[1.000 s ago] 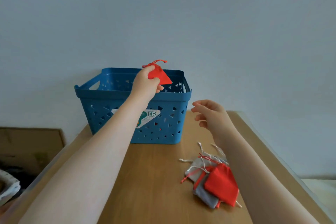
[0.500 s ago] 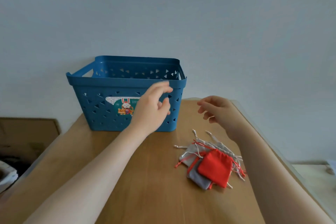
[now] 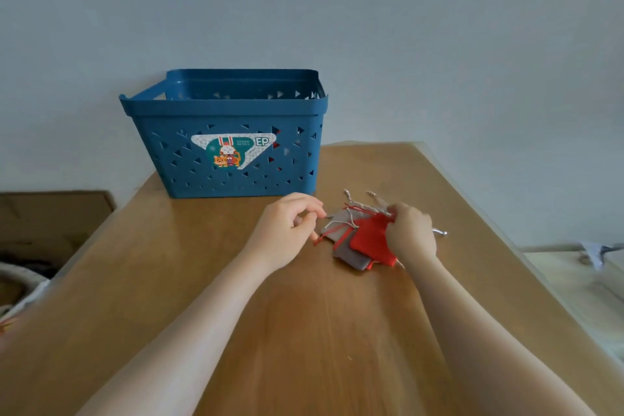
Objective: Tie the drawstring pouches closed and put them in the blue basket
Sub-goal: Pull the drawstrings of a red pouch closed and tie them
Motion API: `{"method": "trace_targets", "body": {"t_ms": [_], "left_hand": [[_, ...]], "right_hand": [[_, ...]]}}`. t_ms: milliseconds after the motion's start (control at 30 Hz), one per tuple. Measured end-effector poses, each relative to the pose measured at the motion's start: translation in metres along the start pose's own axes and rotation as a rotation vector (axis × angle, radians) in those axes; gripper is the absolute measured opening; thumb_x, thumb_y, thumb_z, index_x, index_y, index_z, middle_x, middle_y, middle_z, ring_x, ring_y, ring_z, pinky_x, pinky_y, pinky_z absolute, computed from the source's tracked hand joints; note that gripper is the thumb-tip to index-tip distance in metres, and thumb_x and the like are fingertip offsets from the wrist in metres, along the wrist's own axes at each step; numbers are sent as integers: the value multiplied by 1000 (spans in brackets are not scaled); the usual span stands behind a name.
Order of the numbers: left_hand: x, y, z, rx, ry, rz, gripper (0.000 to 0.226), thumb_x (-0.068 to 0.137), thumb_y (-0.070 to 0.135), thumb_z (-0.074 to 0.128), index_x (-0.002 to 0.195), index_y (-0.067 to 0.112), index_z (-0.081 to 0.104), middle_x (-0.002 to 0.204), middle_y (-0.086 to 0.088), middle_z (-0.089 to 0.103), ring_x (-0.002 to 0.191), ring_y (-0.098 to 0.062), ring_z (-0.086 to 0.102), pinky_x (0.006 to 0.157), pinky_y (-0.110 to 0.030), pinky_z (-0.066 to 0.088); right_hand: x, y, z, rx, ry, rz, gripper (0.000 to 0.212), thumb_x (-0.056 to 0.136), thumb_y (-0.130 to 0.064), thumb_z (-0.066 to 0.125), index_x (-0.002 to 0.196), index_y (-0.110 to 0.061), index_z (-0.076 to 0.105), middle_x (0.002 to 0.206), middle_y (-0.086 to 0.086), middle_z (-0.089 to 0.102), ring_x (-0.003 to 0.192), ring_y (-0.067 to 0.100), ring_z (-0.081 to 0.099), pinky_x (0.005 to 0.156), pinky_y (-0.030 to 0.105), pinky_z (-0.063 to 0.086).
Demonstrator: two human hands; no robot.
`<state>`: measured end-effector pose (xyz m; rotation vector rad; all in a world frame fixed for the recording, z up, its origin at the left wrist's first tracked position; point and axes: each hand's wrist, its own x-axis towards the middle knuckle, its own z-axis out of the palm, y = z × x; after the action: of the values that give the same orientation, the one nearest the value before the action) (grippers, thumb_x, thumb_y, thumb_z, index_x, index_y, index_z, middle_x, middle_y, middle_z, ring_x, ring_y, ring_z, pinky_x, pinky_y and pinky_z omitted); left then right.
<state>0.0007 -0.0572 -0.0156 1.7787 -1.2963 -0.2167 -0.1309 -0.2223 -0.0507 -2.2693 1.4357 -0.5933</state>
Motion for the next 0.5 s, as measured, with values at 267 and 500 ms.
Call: {"method": "trace_targets", "body": {"t_ms": [267, 500], "left_hand": [[-22, 12, 7, -208, 84, -25, 25, 95, 4, 47, 92, 19, 66, 117, 6, 59, 67, -7, 63, 60, -11, 46], [-25, 30, 4, -145, 29, 84, 44, 96, 3, 45, 133, 27, 48, 108, 10, 58, 68, 3, 60, 64, -7, 41]], "right_hand": [[-15, 7, 1, 43, 52, -81, 20, 88, -17, 53, 104, -15, 65, 109, 6, 61, 106, 28, 42, 83, 37, 41], [-48, -55, -42, 309, 47, -543, 8, 80, -16, 65, 88, -17, 65, 100, -1, 62, 104, 23, 47, 96, 44, 36]]}}
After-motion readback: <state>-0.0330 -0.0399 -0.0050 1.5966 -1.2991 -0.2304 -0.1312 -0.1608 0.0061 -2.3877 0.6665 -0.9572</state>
